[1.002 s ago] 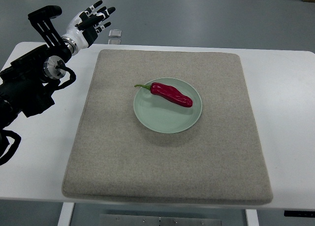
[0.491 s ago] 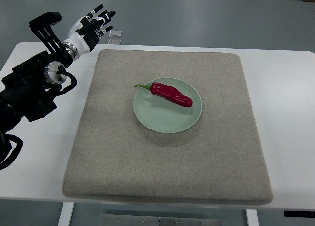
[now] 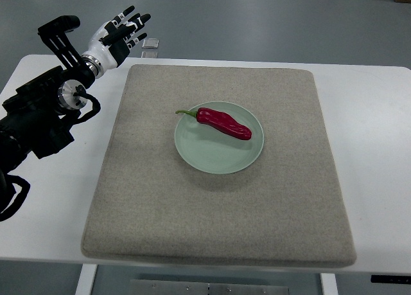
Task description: Place red pepper on plate with left hand
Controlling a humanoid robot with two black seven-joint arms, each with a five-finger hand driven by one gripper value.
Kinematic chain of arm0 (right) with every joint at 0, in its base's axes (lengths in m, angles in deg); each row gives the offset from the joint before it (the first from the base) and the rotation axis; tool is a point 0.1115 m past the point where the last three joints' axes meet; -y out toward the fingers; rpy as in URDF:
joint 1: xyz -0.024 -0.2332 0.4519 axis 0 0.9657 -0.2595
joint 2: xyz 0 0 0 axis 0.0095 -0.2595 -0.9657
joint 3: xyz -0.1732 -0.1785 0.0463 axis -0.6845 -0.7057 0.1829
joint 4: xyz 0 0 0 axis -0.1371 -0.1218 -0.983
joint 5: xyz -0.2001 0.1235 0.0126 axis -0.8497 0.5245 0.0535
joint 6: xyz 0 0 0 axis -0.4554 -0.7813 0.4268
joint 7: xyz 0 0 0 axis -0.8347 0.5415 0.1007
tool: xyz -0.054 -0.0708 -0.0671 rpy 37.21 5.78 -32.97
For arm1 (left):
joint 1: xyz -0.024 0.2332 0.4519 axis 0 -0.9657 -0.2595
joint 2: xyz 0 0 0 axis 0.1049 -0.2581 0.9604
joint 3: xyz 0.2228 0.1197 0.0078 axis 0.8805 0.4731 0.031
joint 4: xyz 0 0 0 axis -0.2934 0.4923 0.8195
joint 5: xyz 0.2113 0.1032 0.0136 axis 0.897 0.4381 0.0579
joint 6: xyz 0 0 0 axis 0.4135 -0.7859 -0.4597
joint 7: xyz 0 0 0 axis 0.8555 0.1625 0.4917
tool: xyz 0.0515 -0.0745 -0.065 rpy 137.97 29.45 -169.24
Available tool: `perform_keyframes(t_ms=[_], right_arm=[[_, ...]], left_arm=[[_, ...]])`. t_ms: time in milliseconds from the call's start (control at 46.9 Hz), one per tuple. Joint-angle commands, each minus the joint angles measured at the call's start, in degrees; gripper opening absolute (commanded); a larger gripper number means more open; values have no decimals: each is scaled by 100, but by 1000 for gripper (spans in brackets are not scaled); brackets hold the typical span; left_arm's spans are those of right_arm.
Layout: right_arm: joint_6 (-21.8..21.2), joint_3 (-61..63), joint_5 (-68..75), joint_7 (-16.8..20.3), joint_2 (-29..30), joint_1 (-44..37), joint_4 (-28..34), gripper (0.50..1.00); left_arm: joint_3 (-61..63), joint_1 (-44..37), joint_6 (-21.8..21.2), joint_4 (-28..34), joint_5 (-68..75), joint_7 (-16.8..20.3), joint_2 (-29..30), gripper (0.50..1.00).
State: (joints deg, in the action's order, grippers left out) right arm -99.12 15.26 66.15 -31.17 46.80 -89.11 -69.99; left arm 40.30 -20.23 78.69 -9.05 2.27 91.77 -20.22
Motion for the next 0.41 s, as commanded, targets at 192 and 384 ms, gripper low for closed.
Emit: perform_keyframes(t_ms=[192, 384], right_arm=[[0, -16, -30, 35, 0, 18, 78, 932], [-9, -34, -56, 53, 0, 18, 78, 932]], left_arm=[[-2, 42, -3, -2, 0, 2, -2, 973], [-11, 59, -3, -2, -9, 2, -10, 973]])
